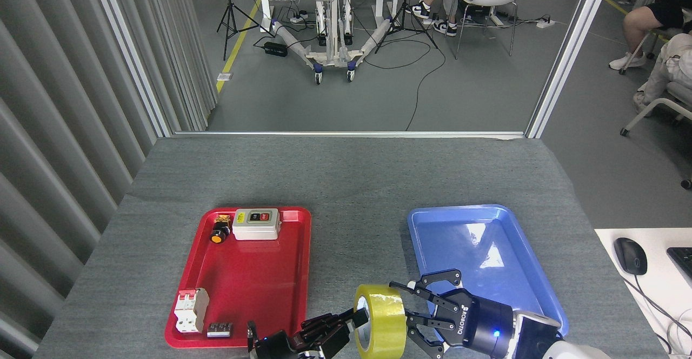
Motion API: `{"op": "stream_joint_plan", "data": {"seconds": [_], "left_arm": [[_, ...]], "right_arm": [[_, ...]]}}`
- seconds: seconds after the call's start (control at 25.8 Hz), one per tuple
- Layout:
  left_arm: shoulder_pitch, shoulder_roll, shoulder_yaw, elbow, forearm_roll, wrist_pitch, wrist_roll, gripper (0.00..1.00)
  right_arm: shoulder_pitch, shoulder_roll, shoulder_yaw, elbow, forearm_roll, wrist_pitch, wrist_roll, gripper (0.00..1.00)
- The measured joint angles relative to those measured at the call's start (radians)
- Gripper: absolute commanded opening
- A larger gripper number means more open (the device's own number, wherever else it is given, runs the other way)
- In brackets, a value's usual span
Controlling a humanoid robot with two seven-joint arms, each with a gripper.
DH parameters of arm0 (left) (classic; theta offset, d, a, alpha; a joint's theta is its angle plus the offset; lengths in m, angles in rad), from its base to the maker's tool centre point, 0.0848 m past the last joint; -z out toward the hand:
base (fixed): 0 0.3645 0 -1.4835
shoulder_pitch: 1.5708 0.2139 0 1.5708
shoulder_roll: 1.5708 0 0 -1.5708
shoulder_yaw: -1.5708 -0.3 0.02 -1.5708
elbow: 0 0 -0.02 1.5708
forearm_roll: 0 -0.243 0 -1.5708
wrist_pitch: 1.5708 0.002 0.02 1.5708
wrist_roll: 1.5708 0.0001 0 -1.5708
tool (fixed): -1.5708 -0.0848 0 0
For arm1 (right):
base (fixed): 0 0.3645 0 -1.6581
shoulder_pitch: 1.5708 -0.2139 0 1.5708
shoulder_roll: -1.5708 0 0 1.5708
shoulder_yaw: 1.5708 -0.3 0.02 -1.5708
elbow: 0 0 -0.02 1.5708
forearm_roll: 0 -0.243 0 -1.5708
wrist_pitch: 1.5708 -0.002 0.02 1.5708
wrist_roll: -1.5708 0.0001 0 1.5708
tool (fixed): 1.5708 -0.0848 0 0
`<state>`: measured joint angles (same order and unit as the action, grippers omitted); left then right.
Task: Place and move tape with both arms
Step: 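Reach the right gripper toward the tape held by the left gripper, then grasp the tape with the right gripper and release the left gripper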
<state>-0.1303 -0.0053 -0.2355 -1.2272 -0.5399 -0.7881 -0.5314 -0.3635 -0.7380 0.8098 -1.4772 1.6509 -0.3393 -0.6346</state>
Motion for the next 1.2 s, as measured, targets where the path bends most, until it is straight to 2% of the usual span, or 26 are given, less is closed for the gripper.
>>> {"op": "stream_joint_plan", "data": {"seconds": [0.19, 0.5, 0.58, 0.66, 0.7, 0.74, 1.2], "left_arm": [[0.0, 0.002, 0.002, 0.001, 0.0, 0.001, 0.0, 0.0], [-0.002, 0.019, 0.004, 0.0, 0.002, 0.001, 0.0, 0.0], [-0.002, 0.022, 0.007, -0.002, 0.002, 0.001, -0.002, 0.14], [-0.001, 0.022, 0.018, -0.003, 0.002, 0.0, -0.011, 0.41], [-0.001, 0.022, 0.024, -0.003, 0.002, -0.001, -0.016, 0.61], [0.0, 0.022, 0.03, -0.003, 0.003, -0.003, -0.022, 1.0], [0.018, 0.026, 0.083, -0.017, 0.003, 0.005, -0.01, 1.0]], "right_arm": [[-0.002, 0.008, 0.01, 0.0, 0.001, 0.012, 0.006, 0.09], [-0.003, 0.02, 0.018, 0.0, 0.002, 0.02, 0.017, 0.07], [-0.003, 0.021, 0.018, 0.0, 0.003, 0.02, 0.017, 0.07], [-0.004, 0.021, 0.019, 0.0, 0.003, 0.021, 0.02, 0.07], [-0.004, 0.022, 0.019, 0.0, 0.003, 0.021, 0.023, 0.07], [-0.003, 0.022, 0.019, 0.0, 0.003, 0.021, 0.026, 0.07], [-0.003, 0.02, 0.019, 0.0, 0.003, -0.017, 0.0, 0.05]]}}
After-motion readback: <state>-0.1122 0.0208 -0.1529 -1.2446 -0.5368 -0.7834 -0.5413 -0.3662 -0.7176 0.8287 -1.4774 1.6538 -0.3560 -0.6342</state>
